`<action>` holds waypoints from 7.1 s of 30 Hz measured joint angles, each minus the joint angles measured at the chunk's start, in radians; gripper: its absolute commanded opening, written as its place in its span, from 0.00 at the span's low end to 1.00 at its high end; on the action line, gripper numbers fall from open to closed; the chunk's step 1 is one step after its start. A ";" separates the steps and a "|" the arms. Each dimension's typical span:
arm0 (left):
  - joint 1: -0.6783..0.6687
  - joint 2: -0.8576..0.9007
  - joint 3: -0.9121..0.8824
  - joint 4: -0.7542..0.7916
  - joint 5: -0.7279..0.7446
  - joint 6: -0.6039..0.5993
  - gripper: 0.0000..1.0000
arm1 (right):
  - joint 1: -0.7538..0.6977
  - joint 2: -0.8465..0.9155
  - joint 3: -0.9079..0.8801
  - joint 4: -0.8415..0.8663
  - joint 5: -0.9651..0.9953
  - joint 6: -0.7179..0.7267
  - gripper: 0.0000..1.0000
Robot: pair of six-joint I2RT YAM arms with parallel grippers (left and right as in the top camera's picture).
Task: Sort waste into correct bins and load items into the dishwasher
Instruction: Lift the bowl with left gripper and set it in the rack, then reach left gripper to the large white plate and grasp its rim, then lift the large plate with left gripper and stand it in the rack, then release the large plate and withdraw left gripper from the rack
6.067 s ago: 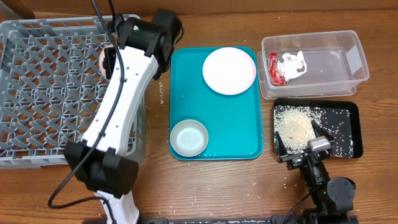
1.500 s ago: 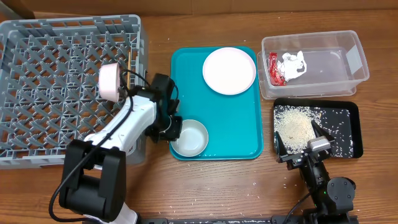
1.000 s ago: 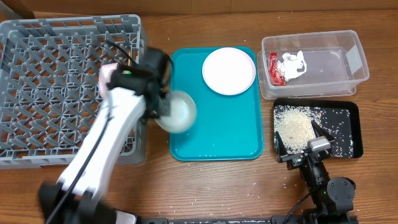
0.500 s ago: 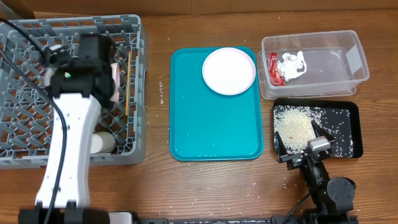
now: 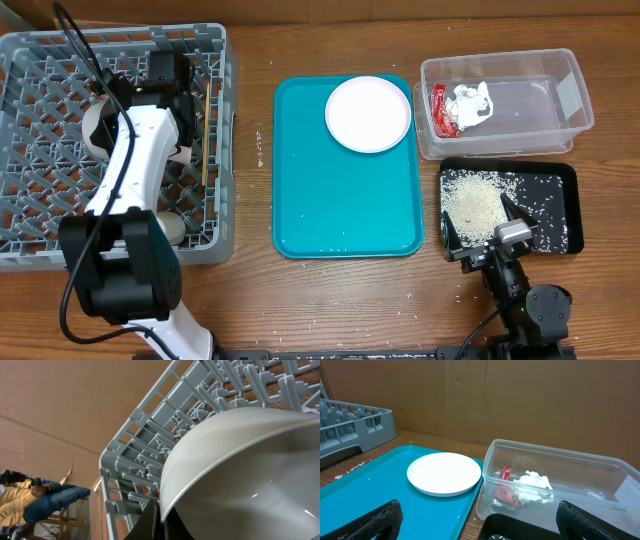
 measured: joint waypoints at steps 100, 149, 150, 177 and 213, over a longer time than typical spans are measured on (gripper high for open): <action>-0.553 0.172 0.225 0.134 1.118 0.139 0.56 | 0.000 0.000 0.000 0.000 0.000 0.000 1.00; -0.225 -0.209 0.543 -0.650 0.082 0.120 0.04 | 0.000 0.000 0.000 0.000 0.000 0.000 1.00; -0.187 -0.205 0.527 -0.633 0.060 0.120 0.04 | 0.000 0.000 0.000 0.000 0.000 0.000 0.99; 0.275 -0.145 0.145 0.126 0.319 0.665 0.04 | 0.000 0.000 0.000 0.000 0.000 0.000 1.00; -0.002 -0.432 0.187 -0.206 0.943 0.603 0.05 | 0.000 0.000 0.000 0.000 0.000 0.000 1.00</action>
